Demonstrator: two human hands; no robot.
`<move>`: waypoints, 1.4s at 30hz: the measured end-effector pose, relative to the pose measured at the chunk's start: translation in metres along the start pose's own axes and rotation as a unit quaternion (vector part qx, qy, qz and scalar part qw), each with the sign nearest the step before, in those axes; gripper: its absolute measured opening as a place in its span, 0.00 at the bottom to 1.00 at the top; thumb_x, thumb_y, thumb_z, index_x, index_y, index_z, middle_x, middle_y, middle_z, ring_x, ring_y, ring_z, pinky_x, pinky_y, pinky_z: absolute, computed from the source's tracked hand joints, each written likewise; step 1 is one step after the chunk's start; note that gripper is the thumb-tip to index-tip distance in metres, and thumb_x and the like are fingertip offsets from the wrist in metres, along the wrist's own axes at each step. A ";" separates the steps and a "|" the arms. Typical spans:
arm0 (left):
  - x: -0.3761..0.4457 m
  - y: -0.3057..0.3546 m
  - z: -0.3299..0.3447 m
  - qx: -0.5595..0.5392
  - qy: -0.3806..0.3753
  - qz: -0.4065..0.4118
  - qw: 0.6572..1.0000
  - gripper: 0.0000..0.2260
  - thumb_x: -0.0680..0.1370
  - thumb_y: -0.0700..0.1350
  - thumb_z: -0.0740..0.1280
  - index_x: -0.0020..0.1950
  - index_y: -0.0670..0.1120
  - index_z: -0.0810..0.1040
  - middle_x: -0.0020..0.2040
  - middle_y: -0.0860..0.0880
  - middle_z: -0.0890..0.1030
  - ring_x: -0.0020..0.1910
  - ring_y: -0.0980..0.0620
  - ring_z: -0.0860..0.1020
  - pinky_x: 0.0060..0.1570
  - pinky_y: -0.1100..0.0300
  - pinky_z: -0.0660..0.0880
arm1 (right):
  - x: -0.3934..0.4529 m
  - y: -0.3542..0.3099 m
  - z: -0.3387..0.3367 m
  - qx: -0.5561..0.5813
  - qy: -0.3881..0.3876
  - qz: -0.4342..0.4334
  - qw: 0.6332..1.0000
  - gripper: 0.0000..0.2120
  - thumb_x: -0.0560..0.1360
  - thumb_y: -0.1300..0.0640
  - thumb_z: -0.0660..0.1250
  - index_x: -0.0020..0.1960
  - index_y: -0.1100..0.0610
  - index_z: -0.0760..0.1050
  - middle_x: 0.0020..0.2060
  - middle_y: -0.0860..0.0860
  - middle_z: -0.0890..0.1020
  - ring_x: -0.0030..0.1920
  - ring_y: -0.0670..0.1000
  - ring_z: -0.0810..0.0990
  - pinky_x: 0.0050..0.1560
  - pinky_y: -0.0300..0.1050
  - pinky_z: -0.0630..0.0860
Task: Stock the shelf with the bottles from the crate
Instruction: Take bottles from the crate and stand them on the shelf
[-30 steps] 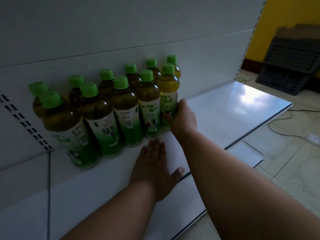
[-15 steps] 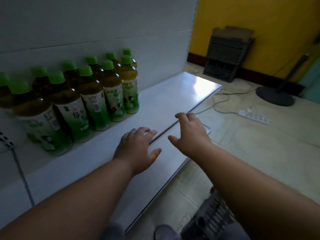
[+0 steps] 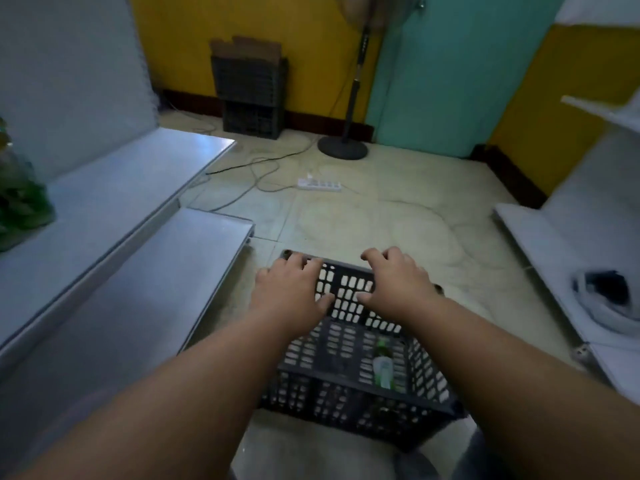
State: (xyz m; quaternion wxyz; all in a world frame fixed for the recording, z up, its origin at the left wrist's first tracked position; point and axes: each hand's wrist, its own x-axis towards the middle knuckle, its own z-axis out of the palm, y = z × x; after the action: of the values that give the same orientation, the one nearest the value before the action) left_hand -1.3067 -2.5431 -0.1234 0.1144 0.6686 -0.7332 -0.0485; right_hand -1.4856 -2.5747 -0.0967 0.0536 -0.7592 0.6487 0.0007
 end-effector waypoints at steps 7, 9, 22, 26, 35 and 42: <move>0.022 0.064 0.098 0.006 -0.050 0.022 0.998 0.30 0.77 0.65 0.60 0.77 0.56 0.60 0.73 0.49 0.67 0.69 0.45 0.67 0.66 0.43 0.67 | 0.003 0.092 0.087 0.051 -0.059 0.072 0.994 0.34 0.73 0.42 0.70 0.74 0.48 0.61 0.68 0.55 0.69 0.68 0.58 0.70 0.65 0.56 0.72; 0.023 0.070 0.133 0.008 -0.084 0.015 0.996 0.30 0.78 0.65 0.59 0.77 0.56 0.59 0.74 0.49 0.66 0.70 0.45 0.67 0.66 0.43 0.67 | 0.007 0.109 0.116 0.078 -0.081 0.087 0.990 0.35 0.73 0.42 0.71 0.75 0.49 0.61 0.69 0.55 0.69 0.67 0.58 0.70 0.64 0.56 0.73; 0.034 0.080 0.253 -0.011 -0.174 -0.018 0.984 0.33 0.79 0.66 0.52 0.80 0.52 0.54 0.79 0.48 0.60 0.77 0.47 0.57 0.74 0.49 0.56 | 0.075 0.175 0.271 0.158 -0.261 0.169 0.937 0.34 0.72 0.45 0.74 0.73 0.54 0.64 0.65 0.59 0.71 0.63 0.60 0.74 0.61 0.55 0.76; 0.038 0.082 0.257 0.004 -0.196 -0.017 0.980 0.35 0.78 0.67 0.51 0.81 0.54 0.48 0.81 0.47 0.54 0.79 0.46 0.52 0.76 0.48 0.54 | 0.109 0.180 0.314 0.164 -0.298 0.237 0.910 0.43 0.69 0.39 0.74 0.76 0.57 0.61 0.64 0.59 0.76 0.60 0.60 0.77 0.56 0.52 0.78; 0.043 0.077 0.263 0.010 -0.229 -0.023 0.973 0.34 0.79 0.68 0.49 0.81 0.55 0.44 0.82 0.49 0.49 0.80 0.48 0.45 0.77 0.45 0.48 | 0.123 0.187 0.365 0.243 -0.307 0.318 0.863 0.38 0.70 0.50 0.78 0.72 0.57 0.63 0.63 0.61 0.76 0.61 0.62 0.77 0.55 0.52 0.74; 0.040 0.077 0.244 -0.073 -0.217 -0.050 0.972 0.36 0.78 0.66 0.59 0.80 0.53 0.50 0.79 0.50 0.59 0.77 0.48 0.58 0.75 0.46 0.58 | 0.108 0.157 0.242 0.378 -0.205 0.199 0.881 0.31 0.66 0.56 0.80 0.62 0.50 0.65 0.51 0.51 0.77 0.50 0.53 0.78 0.44 0.47 0.76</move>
State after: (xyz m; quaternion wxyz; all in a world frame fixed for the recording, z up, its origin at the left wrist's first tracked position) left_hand -1.4414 -2.5945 -0.3384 -0.0017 0.6681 -0.7004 -0.2512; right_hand -1.6062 -2.6847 -0.3572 0.4671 -0.5193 0.7113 -0.0781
